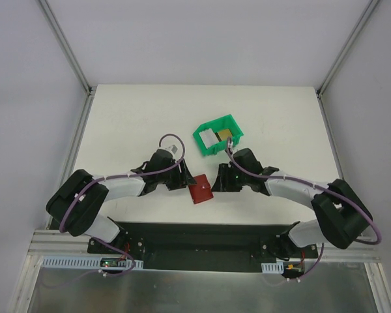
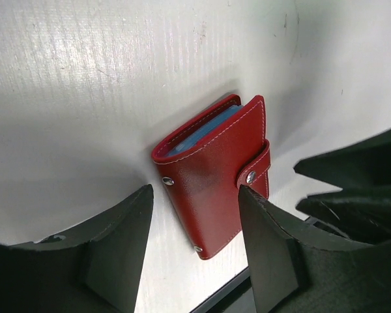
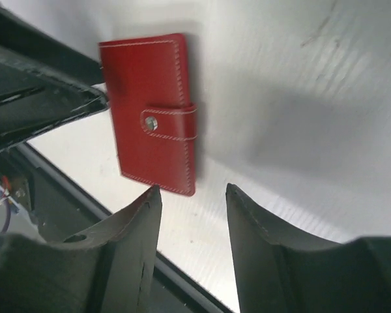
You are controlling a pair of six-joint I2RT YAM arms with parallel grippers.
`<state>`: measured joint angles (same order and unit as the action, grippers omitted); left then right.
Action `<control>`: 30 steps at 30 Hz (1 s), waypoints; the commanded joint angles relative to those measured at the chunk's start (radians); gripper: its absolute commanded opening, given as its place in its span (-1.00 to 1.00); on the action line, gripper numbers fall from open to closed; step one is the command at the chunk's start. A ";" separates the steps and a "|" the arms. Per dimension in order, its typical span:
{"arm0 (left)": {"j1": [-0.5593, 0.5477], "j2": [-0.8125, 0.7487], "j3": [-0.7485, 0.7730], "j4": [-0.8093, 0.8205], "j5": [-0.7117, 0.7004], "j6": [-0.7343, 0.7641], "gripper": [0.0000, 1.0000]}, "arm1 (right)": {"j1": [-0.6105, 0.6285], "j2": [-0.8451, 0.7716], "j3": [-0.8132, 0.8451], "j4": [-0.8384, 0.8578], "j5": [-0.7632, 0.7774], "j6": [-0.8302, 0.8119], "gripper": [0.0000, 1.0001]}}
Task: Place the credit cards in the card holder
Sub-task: Open the card holder at the center of the board.
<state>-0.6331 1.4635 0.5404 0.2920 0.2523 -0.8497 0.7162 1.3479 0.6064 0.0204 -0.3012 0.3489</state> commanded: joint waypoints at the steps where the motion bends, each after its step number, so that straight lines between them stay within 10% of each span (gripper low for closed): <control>1: 0.009 0.029 -0.040 0.021 0.017 0.002 0.10 | -0.032 0.132 0.094 0.008 -0.058 -0.053 -0.07; 19: 0.042 0.133 -0.197 0.314 0.065 -0.097 0.09 | -0.035 0.373 0.024 0.223 -0.159 0.061 -0.69; 30: 0.044 0.181 -0.195 0.415 0.114 -0.066 -0.13 | -0.038 0.433 0.035 0.251 -0.170 0.073 -0.73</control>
<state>-0.5869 1.6009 0.3771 0.7849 0.3569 -0.9543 0.6678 1.7164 0.6628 0.3382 -0.5449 0.4538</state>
